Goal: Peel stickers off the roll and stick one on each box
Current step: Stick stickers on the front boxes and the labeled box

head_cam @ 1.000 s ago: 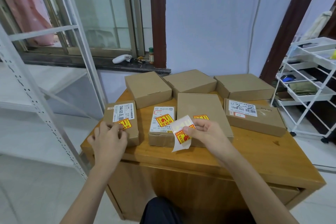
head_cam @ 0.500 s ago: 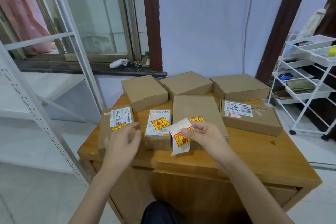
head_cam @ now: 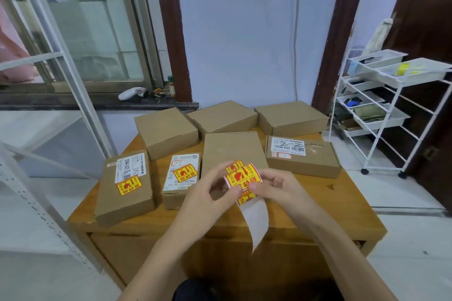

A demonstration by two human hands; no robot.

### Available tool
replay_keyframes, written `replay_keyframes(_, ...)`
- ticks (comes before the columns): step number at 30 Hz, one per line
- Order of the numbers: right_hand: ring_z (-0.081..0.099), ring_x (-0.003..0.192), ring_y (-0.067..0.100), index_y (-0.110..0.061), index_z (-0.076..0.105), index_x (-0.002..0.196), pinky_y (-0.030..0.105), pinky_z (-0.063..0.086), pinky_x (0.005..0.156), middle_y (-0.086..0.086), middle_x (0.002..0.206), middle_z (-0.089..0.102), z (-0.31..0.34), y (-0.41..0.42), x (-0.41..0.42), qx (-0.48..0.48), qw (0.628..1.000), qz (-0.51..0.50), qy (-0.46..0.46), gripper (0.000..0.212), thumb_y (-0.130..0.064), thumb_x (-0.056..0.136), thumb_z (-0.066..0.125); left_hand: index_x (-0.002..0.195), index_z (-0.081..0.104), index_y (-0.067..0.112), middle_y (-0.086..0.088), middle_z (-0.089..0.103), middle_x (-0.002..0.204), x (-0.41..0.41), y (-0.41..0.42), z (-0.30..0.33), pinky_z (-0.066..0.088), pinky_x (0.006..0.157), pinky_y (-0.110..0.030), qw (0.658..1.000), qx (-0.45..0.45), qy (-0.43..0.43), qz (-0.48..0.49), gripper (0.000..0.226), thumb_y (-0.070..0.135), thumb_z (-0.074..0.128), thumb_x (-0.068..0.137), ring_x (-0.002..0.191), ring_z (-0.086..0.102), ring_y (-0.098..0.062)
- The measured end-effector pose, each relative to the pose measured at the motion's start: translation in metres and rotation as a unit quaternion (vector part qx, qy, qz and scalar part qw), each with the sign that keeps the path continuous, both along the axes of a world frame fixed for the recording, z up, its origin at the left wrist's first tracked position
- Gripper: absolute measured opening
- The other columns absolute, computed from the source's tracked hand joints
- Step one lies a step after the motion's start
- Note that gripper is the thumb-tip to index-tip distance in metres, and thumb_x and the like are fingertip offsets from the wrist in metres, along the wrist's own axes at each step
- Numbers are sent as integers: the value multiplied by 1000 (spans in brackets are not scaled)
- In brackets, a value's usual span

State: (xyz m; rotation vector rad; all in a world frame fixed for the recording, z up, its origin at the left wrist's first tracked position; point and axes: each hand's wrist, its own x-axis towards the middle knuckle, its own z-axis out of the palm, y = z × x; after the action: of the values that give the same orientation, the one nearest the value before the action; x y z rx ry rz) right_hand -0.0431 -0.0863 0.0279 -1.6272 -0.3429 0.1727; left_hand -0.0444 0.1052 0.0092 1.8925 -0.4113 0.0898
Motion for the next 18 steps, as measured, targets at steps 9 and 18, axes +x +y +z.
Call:
replay_keyframes(9,73,82,5,-8,74,104,13,53,73,-1,90,79,-11,-53,-11,-3,996,-89,-4,19,-15,92,60,117,59,45,31,48,123,7,-55,-1,39,100,-26,983,129,-126,-17,37,39,71,82,123,42,-1)
replay_keyframes(18,72,81,0,-8,72,106,8,51,69,-8,83,79,-11,-87,-16,-1,993,-117,2,21,-17,92,60,113,68,35,21,56,113,9,-94,-6,36,88,-11,970,155,-185,8,32,36,71,82,113,48,-2)
